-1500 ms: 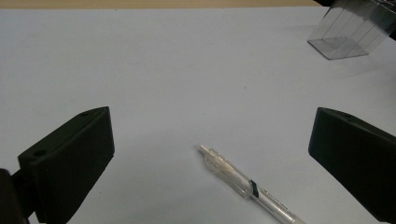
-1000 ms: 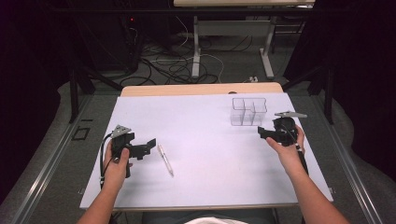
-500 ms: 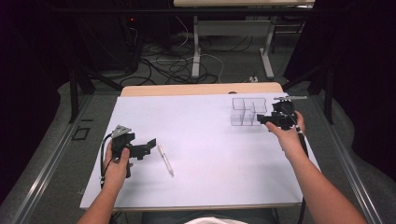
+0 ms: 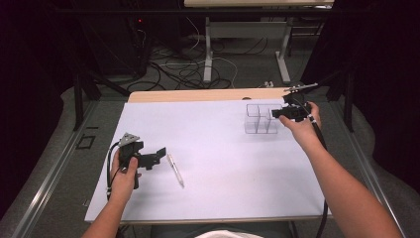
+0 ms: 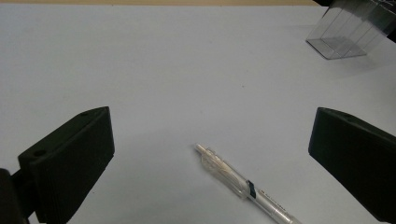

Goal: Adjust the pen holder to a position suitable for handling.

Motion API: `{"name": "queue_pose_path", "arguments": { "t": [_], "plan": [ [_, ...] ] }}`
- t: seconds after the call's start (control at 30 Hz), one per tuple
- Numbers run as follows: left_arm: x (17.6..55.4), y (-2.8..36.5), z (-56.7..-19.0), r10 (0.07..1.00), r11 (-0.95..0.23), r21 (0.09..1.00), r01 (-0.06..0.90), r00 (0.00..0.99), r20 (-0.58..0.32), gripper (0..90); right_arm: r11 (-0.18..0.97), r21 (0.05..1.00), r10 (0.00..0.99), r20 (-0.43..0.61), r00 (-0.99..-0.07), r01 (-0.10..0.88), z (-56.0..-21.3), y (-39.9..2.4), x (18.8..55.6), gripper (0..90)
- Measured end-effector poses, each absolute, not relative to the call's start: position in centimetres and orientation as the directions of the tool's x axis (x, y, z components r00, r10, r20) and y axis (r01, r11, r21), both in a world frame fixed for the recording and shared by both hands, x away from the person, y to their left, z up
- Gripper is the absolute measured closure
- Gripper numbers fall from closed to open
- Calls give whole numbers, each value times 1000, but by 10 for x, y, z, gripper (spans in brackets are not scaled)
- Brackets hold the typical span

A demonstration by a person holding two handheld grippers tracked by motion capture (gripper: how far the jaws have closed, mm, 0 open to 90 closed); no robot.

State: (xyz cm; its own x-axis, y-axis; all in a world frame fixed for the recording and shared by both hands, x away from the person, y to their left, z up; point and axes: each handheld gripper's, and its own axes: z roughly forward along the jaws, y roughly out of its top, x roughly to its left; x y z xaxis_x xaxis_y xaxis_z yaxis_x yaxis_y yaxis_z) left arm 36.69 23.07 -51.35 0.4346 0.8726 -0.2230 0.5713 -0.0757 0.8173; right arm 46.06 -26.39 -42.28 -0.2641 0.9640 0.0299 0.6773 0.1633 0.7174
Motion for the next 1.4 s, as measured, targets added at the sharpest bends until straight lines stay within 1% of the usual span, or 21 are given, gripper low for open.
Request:
{"name": "queue_pose_path", "arguments": {
  "t": [0.13,0.33,0.37,0.57,0.8,0.9,1.07,1.4],
  "plan": [
    [367,230,-514,874,-72,821,566,433,-222,3,168,698,968,19,-252,696,-424,-262,471,578],
    [367,231,-514,874,-75,817,572,432,-222,3,159,674,974,13,-227,721,-428,-262,483,593],
    [367,231,-514,874,-73,818,571,432,-224,3,144,667,978,15,-206,731,-429,-263,488,604],
    [368,230,-514,875,-75,821,566,433,-218,3,133,640,986,-5,-168,757,-435,-268,501,661],
    [368,231,-514,876,-70,820,567,428,-222,3,93,612,993,4,-120,786,-447,-278,514,674],
    [368,231,-515,876,-71,820,568,429,-222,3,68,600,994,24,-102,797,-449,-282,517,709],
    [369,231,-515,875,-72,820,567,431,-221,3,38,588,994,64,-93,808,-455,-285,523,744],
    [369,232,-515,877,-75,815,574,427,-219,3,35,605,995,57,-87,795,-463,-284,529,770]
  ]
}}
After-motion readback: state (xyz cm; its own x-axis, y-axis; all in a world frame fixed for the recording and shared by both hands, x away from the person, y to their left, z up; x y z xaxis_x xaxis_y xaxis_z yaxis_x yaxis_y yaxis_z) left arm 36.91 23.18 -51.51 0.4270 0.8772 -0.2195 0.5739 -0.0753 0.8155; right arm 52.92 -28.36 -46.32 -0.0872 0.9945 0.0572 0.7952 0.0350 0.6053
